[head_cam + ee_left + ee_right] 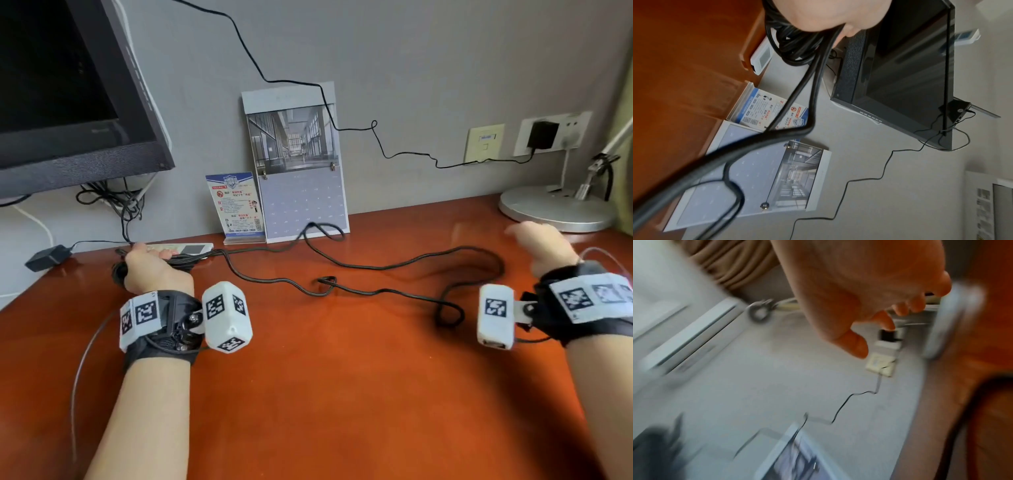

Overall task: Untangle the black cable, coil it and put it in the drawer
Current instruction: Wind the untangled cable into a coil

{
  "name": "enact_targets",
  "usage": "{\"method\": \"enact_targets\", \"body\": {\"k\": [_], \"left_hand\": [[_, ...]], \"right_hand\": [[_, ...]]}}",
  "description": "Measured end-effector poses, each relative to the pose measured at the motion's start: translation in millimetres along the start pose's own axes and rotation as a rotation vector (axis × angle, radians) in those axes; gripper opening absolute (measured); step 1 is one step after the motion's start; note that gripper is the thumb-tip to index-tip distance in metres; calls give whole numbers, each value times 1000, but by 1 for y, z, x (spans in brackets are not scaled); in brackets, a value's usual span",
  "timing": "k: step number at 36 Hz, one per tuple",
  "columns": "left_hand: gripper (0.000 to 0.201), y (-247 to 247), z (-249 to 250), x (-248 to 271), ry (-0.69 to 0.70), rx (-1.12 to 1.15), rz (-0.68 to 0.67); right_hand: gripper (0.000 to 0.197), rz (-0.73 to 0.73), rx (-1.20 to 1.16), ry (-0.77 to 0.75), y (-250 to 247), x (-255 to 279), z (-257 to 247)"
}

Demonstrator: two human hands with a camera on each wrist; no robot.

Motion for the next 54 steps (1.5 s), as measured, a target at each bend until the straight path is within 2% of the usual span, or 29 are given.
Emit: {"method": "enact_targets", "body": {"k": [1,2,3,8,12,15,17,20,23,24,25,27,28,30,32,34,37,41,44,47,48,50,51,52,53,54], "left_hand": [[38,2,-1,0,5,66,2],[38,3,0,1,19,62,-9],[36,4,0,2,23,31,-2],[31,12,-4,2,39,37,-42],[35,22,-8,8,19,3,-97],[36,25,-12,9,-22,23,-111],[35,28,-15,9,-46,60,-131],[32,37,-21,12,-80,90,-194],[30,45,-21,19,-56,88,-253],[30,49,-20,23,-35,83,-285],[30,53,-20,28,-16,76,-313],[29,59,-17,37,22,59,-365],[27,61,-15,40,43,51,-385],[27,66,-12,47,56,49,-428],[31,73,-13,58,-5,80,-489],[36,83,-17,71,-126,147,-560],[44,93,-18,93,-315,265,-654],[49,110,-13,133,-524,372,-824],[34,117,-17,176,-668,228,-998],[21,115,-33,233,-981,73,-1326],[19,110,-37,249,-1069,-16,-1427],[18,91,-47,281,-1192,-262,-1625],[16,78,-55,295,-1181,-434,-1729],[16,68,-63,302,-1076,-650,-1813],[21,60,-70,303,-909,-870,-1851],[27,55,-77,302,-727,-1061,-1852]], "right_hand": [[52,-38,0,104,2,7,-7],[55,-55,-44,139,3,15,-26],[54,-67,11,90,6,21,-51],[37,-304,123,-390,49,78,-187],[34,-550,332,-600,116,120,-248],[35,-663,620,-670,165,138,-253],[31,-665,697,-672,182,140,-251],[32,-572,459,-652,177,134,-271],[47,-428,-35,-664,140,145,-302],[51,-473,-161,-709,130,157,-311],[54,-579,-249,-743,126,172,-317],[64,-794,-267,-795,127,199,-321],[69,-828,-207,-846,127,208,-321],[67,-765,-98,-923,127,212,-318],[42,-703,-104,-954,124,208,-315],[21,-705,-153,-978,121,204,-310],[22,-777,-87,-1024,120,204,-291],[24,-886,34,-971,119,194,-250],[20,-834,36,-903,98,172,-234],[8,-810,45,-853,73,155,-227],[10,-789,65,-836,66,149,-224],[33,-715,132,-778,49,132,-213],[30,-680,179,-755,42,126,-207],[18,-670,232,-748,35,123,-203],[9,-678,279,-752,31,123,-200],[16,-673,349,-748,26,122,-196]]}}
Point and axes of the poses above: each hand's wrist, its own x-axis away from the middle knuckle, its own y-axis out of the palm, z = x × y, the point moved 9 cm from there along -x, towards the middle knuckle, and after that the axes turned 5 degrees about x, right-handed, at the moved point
